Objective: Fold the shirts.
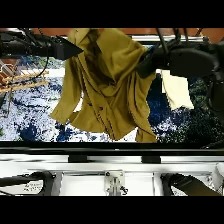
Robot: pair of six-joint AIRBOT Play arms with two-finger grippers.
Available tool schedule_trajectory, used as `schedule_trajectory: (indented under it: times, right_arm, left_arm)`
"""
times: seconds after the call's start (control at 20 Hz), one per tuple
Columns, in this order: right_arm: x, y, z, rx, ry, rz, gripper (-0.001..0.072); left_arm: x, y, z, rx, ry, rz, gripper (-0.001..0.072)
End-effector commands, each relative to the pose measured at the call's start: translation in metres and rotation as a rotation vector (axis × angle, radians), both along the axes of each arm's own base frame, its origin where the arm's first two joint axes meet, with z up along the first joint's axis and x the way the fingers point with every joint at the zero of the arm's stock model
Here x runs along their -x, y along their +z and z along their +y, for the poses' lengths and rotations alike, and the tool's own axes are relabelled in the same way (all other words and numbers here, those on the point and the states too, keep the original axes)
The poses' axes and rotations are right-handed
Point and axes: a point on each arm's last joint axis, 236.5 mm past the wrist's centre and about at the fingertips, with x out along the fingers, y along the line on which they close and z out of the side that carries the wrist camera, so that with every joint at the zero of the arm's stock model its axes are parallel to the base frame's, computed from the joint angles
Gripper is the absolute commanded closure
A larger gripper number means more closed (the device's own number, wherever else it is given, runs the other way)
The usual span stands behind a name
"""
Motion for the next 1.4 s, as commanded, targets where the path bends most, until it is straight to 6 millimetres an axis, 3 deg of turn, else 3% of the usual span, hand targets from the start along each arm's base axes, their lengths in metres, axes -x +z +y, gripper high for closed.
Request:
schedule_trajectory:
  times: [0.0,0.15,0.25,0.5,0.65,0.7,0.8,0.85,0.9,1.0,1.2,1.35]
  right_arm:
    - [0.002,0.054,0.012,-0.183,-0.022,-0.071,0.0633]
    - [0.016,0.100,0.022,-0.301,0.014,-0.118,0.0633]
    - [0.026,0.120,0.021,-0.364,0.005,-0.115,0.0633]
    - [0.039,0.129,0.016,-0.371,0.002,-0.101,0.0633]
    - [0.043,0.137,0.014,-0.357,0.015,-0.137,0.0633]
    - [0.044,0.141,0.013,-0.353,0.021,-0.157,0.0633]
    - [0.045,0.157,0.011,-0.365,0.027,-0.218,0.0634]
    - [0.046,0.168,0.008,-0.376,0.023,-0.260,0.0634]
    - [0.045,0.179,0.001,-0.374,0.007,-0.309,0.0634]
    - [0.045,0.198,-0.022,-0.344,-0.060,-0.402,0.0634]
    - [0.054,0.232,-0.100,-0.296,-0.326,-0.551,0.0633]
    - [0.080,0.263,-0.159,-0.250,-0.507,-0.681,0.0633]
  left_arm:
    - [0.026,0.007,-0.014,-0.142,-0.042,-0.113,0.0659]
    - [0.026,-0.006,-0.014,-0.231,-0.029,-0.129,0.0659]
    - [0.024,-0.009,-0.009,-0.226,0.011,-0.080,0.0659]
    - [0.027,0.003,-0.005,-0.217,0.025,-0.107,0.0659]
    - [0.016,0.016,0.005,-0.195,0.080,-0.150,0.0652]
    - [0.014,0.017,0.006,-0.191,0.088,-0.156,0.0586]
    - [0.012,0.022,0.007,-0.185,0.095,-0.167,0.0220]
    - [0.013,0.027,0.007,-0.181,0.098,-0.179,0.0137]
    - [0.012,0.034,0.008,-0.172,0.106,-0.198,0.0095]
    - [0.011,0.058,0.013,-0.151,0.143,-0.267,0.0084]
    - [0.012,0.107,0.028,-0.111,0.233,-0.413,0.0089]
    - [0.011,0.108,0.034,-0.129,0.255,-0.423,0.0092]
